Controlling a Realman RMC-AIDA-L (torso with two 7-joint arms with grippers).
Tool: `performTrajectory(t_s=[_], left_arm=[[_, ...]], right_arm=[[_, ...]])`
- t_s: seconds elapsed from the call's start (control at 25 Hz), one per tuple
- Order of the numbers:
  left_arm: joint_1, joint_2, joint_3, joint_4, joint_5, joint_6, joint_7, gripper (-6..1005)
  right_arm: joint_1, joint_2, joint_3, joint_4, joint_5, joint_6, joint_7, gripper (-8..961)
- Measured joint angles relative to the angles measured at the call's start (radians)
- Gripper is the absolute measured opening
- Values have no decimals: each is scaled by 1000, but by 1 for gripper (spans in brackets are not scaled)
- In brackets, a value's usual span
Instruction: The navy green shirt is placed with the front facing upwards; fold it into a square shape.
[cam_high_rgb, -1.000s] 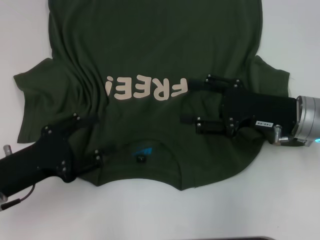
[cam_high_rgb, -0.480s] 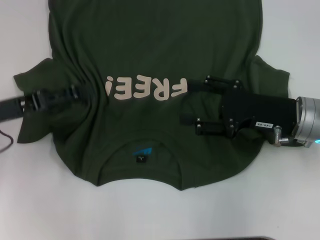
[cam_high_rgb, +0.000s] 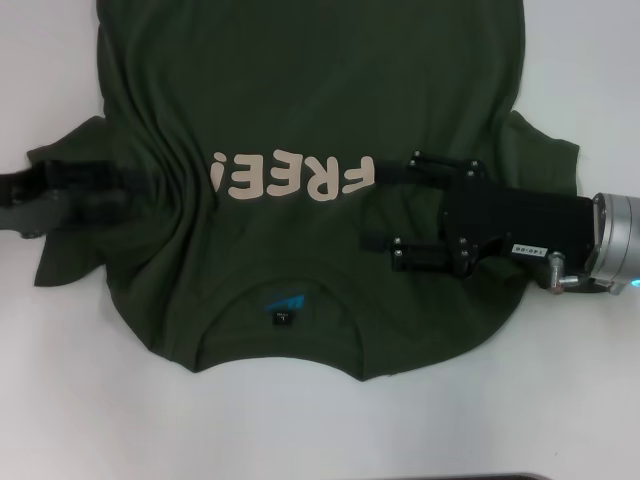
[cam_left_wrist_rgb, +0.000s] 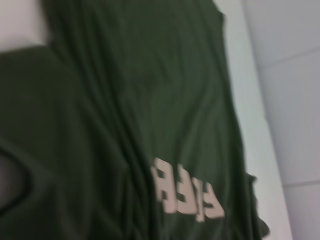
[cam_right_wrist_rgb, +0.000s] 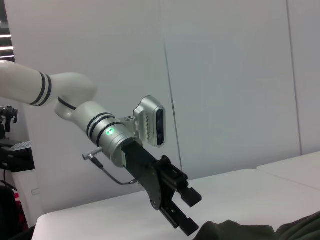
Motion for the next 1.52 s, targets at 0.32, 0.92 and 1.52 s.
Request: performTrajectory(t_s=[0.32,0.92,1.52], left_arm=[[0,11,-3,-22,22,-63,-95,750],[-4,15,2,-24,25,-183,-169,749],[-6,26,1,-15,93,-255,-201,750]], right_arm=[[0,0,0,1,0,-1,0,823],[1,0,0,1,1,-6,0,823],[2,0,0,-1,3,-7,0,823]])
